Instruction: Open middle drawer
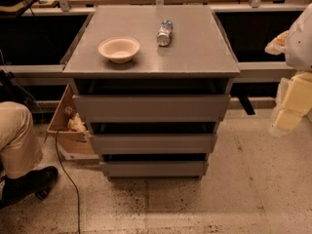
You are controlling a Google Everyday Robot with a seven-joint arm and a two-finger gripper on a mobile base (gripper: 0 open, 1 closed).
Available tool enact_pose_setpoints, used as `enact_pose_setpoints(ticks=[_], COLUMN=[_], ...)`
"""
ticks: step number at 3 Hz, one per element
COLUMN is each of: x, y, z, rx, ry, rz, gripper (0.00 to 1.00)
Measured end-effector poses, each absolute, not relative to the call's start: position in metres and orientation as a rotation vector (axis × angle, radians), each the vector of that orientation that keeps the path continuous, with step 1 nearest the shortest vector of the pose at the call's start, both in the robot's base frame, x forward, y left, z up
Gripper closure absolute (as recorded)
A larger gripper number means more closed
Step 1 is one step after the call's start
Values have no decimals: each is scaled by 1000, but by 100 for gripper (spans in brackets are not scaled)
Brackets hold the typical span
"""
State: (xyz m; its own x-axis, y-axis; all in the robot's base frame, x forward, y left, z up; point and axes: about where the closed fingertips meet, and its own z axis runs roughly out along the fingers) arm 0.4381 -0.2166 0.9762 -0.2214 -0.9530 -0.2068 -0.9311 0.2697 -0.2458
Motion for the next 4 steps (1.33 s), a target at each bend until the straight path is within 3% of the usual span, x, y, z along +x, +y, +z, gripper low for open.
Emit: enact_pose_setpoints(ticks=[1, 4], x=[439, 463], y=[-217, -203], z=[973, 799], rx=[-1724, -1726], ry=[2233, 2292], rz=[-98, 84], gripper=[0, 0])
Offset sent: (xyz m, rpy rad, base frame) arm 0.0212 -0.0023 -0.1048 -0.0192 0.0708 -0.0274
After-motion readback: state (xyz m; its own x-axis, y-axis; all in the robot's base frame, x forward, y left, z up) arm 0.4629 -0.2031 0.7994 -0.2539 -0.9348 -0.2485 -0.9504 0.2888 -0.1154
